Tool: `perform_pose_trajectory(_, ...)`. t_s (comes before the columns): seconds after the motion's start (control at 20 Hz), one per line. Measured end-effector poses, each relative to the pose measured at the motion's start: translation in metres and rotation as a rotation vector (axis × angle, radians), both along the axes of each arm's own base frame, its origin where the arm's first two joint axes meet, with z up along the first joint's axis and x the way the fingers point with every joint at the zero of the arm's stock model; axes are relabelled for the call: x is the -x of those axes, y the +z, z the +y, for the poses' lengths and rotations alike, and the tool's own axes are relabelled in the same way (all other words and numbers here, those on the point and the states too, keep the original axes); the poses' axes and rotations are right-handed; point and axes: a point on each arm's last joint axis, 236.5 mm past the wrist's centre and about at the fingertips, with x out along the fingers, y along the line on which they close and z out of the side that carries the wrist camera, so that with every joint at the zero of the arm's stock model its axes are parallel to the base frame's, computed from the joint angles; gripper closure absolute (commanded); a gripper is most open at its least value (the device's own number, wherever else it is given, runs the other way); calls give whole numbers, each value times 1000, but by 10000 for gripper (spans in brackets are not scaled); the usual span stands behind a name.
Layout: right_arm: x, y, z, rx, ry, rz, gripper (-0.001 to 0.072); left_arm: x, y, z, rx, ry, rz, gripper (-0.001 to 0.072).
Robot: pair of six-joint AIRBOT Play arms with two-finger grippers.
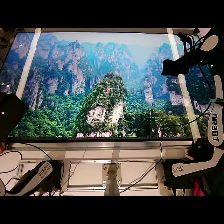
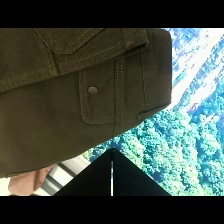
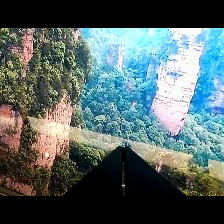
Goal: Fold the clothes and pants, and hang the long-sleeved shirts on hangers.
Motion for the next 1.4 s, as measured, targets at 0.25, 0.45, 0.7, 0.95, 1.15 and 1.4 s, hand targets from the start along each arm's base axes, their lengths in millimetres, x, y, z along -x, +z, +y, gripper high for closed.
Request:
perform_pose_trajectory(0.25,0,0,0,0,0,0,691,0,0,4,-14,2,5,680)
perform_pose_trajectory(0.45,0,0,0,0,0,0,692,2,-11,17,-42,12,62,680)
perform_pose_trajectory(0.7,-3,1,0,0,-4,-11,692,-6,-37,38,-79,-11,152,665)
perform_pose_trajectory(0.95,-23,7,-3,1,-36,-95,692,-31,-50,63,-167,-57,153,16)
perform_pose_trajectory(1.15,-43,16,-6,-1,-70,-185,691,-50,-70,73,-188,-103,164,17)
perform_pose_trajectory(1.4,-59,27,-5,-20,-95,-257,692,-71,-103,76,-200,-215,216,18)
